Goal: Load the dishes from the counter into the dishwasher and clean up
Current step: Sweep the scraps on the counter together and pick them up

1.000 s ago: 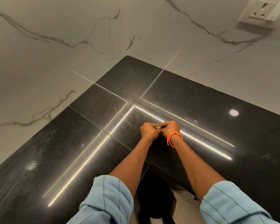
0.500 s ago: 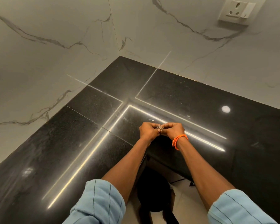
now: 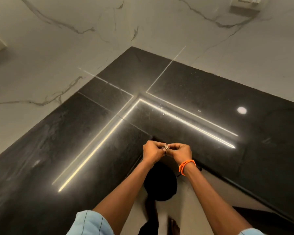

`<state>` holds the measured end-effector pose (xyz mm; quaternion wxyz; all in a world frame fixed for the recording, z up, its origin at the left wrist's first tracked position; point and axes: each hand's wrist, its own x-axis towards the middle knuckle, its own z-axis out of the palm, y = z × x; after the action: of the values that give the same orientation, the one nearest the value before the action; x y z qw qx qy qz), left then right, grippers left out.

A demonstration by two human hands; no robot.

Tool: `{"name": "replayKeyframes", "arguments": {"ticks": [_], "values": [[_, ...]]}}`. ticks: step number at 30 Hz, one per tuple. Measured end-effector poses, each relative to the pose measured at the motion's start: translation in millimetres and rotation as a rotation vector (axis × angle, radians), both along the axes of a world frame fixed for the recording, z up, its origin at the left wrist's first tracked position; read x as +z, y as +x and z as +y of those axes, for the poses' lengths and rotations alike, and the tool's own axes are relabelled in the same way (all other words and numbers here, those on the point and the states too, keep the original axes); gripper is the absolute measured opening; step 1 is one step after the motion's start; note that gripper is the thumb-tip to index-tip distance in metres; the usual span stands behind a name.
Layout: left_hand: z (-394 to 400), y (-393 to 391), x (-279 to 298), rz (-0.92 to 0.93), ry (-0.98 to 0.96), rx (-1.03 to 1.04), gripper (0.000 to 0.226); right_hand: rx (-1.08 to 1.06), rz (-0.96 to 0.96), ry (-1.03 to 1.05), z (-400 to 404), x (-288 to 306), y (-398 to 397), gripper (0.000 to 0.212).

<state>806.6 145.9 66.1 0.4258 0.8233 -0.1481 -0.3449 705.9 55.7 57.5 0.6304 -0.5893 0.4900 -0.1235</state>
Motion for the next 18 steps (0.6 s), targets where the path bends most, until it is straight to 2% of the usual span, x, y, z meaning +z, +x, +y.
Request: {"name": "replayKeyframes", "arguments": {"ticks": [6,13,17,18], "values": [[46.9,-56.9,-44.4,0.071,0.115,0.076,0.019,0.117,0.093,0.083,41.7,-47.9,-47.6,0.021],[77.2,-110.2,-108.1,0.104,0.134,0.098,0.024,0.168,0.247,0.073,68.8,-112.9,-90.0,0.018],[83.1,-111.0,-158.2,0.117,0.184,0.012,0.01,0.18,0.299,0.082,75.3,-151.5,-84.7,0.019],[83.1,-109.0,-169.8,0.123,0.226,-0.02,0.015,0.178,0.31,0.084,75.8,-155.3,-81.6,0.019]]}}
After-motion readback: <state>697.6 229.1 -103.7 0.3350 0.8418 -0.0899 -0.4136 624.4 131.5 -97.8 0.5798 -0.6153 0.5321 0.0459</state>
